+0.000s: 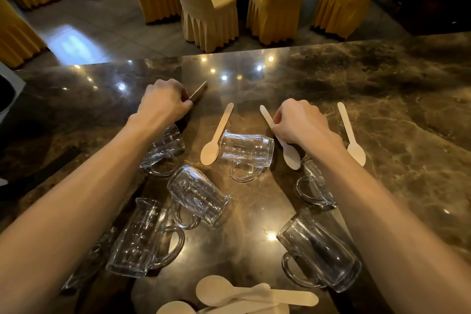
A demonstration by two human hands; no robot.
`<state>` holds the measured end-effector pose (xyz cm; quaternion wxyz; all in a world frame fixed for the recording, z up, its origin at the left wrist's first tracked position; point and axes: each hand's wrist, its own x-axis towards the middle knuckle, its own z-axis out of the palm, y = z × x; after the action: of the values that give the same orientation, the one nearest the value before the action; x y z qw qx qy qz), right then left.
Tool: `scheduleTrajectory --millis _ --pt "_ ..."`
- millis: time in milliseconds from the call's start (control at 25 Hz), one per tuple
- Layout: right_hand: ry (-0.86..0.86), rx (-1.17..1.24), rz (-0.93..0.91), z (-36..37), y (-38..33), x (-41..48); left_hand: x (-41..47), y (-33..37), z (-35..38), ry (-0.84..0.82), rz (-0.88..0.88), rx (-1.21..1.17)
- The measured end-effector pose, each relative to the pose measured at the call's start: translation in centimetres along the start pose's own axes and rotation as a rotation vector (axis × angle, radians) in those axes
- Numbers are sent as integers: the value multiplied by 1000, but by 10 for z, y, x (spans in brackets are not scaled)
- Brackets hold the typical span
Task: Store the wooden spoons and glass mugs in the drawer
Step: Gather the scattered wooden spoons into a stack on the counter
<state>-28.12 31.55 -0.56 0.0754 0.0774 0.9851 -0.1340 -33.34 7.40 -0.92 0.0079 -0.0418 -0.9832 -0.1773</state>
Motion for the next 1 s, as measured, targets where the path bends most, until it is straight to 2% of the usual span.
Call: scheduleTrajectory --millis 280,640,1000 --pt "115 61 -71 -16 -8 -16 -10 19 -13 48 69 -149" --pt "176 216 -182 -36 -11 -49 -47 48 -44 -15 113 -395" --pt "161 284 -295 -56 -13 -108 -103 51 -67 -51 148 -409"
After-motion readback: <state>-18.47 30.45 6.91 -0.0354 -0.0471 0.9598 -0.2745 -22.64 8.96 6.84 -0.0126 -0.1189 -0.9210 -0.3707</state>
